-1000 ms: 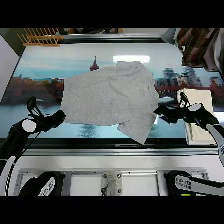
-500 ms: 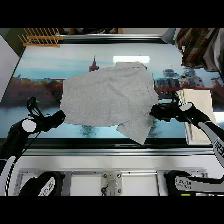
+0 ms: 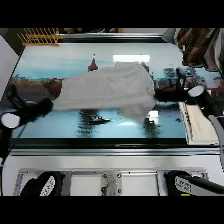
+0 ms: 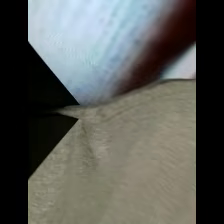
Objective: Fold the clothes and pants, and hang the long-sleeved shirts on hangers.
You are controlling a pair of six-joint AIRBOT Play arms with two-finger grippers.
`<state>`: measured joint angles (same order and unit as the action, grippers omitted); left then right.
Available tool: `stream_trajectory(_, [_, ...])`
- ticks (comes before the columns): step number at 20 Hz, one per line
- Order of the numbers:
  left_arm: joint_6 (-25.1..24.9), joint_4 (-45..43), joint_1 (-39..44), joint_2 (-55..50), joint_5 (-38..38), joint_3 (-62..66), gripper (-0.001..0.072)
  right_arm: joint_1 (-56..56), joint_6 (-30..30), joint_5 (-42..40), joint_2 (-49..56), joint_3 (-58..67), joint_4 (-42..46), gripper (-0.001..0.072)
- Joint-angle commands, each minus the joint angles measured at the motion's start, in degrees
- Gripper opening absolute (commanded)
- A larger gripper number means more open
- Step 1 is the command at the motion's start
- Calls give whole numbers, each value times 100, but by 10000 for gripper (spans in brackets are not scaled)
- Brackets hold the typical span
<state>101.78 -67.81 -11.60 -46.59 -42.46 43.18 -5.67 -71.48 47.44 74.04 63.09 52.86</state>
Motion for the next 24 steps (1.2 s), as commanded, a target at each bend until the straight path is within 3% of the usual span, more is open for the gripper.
stream_trajectory(1, [-105,-4,-308,721,-278,1569,10,7,9,610,-1084,1606,227,19])
stream_trajectory(6, [-103,-15,-304,1882,-358,3497,10,4,-162,291,-2876,3021,201,19])
stream_trajectory(9, [-81,-2,-304,2404,-363,3985,10,4,-280,98,-3740,3060,254,19])
stream_trajectory(13, [-76,-11,-304,2570,-402,4269,10,4,-876,170,-4188,3060,573,18])
stream_trajectory(15, [-79,-20,-304,2328,-776,4262,10,4,-1248,444,-4048,3053,807,18])
stream_trajectory(19, [-85,-4,-297,1130,-1952,4048,10,7,-1716,1950,-2949,3032,802,19])
stream_trajectory(24, [-214,-17,136,-791,-1475,2850,10,57,-1709,2903,-564,2938,804,19])
